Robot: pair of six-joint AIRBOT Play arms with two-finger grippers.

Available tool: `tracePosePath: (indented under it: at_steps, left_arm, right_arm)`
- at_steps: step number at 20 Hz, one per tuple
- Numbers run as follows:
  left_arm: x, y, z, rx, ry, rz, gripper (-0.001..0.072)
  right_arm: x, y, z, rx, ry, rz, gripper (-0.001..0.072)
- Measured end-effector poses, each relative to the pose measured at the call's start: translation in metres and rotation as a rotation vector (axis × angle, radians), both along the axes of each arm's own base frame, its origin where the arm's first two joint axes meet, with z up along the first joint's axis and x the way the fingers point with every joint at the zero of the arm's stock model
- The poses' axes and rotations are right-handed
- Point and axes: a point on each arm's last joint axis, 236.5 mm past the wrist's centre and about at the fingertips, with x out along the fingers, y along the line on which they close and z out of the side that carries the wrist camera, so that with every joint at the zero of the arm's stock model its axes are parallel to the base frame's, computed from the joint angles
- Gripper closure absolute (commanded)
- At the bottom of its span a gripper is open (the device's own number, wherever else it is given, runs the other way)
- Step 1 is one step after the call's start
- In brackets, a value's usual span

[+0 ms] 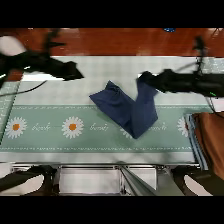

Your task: Fold the shirts.

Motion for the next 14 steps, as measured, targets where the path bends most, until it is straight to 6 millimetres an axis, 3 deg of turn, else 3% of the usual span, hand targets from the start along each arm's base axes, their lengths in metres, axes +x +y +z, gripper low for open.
tracePosePath:
  at_steps: [2,5,6,7,8,11,14]
  left_arm:
    - [-0.020,0.022,0.009,0.001,-0.066,0.076,0.0687]
    - [-0.054,0.033,0.000,-0.008,-0.098,0.138,0.0687]
    - [-0.063,0.033,-0.009,-0.011,-0.091,0.147,0.0687]
    - [-0.070,0.032,-0.017,-0.016,-0.079,0.153,0.0687]
    - [-0.077,0.031,-0.028,-0.015,-0.062,0.156,0.0687]
    - [-0.090,0.028,-0.055,-0.017,-0.009,0.162,0.0686]
    - [-0.094,0.033,-0.069,-0.007,0.016,0.174,0.0686]
  right_arm:
    - [0.029,0.036,-0.020,-0.003,0.027,0.047,0.0691]
    - [0.059,0.084,-0.056,-0.006,0.074,0.100,0.0660]
    - [0.066,0.098,-0.068,-0.004,0.094,0.112,0.0429]
    - [0.072,0.110,-0.080,-0.004,0.112,0.121,0.0299]
    - [0.075,0.118,-0.091,-0.007,0.127,0.129,0.0301]
    - [0.082,0.121,-0.105,-0.002,0.176,0.123,0.0303]
    - [0.083,0.085,-0.077,-0.001,0.181,0.125,0.0303]
